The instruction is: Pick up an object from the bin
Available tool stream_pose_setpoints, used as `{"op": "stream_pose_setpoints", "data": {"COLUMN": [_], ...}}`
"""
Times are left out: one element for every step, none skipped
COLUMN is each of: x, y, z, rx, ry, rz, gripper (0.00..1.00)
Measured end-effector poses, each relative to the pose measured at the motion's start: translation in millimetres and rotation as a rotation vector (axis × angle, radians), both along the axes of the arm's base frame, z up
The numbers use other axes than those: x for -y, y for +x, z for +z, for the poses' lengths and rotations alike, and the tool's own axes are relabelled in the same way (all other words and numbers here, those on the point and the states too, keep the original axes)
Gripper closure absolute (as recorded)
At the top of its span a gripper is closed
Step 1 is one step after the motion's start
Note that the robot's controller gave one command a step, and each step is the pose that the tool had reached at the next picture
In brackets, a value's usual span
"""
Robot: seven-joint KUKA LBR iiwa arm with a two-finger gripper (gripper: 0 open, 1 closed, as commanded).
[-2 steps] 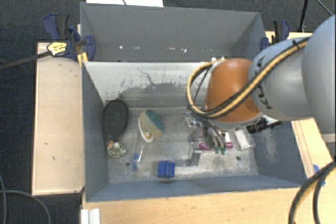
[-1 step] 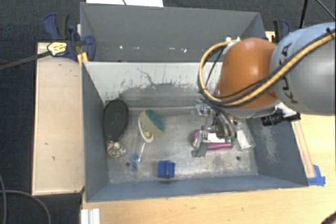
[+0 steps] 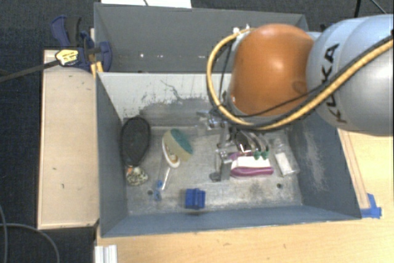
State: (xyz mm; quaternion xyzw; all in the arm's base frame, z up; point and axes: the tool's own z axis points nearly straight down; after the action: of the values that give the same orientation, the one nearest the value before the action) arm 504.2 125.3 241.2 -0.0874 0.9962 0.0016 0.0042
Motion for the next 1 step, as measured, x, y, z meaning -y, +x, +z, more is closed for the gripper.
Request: {"op": "stream_pose_setpoints", "data": {"x": [-9.2], "y": [-16.6], "z": [-159.5], "rx": [-0.015], "ry": [-0.005], "rz": [-0.029], "gripper": [0.0]}}
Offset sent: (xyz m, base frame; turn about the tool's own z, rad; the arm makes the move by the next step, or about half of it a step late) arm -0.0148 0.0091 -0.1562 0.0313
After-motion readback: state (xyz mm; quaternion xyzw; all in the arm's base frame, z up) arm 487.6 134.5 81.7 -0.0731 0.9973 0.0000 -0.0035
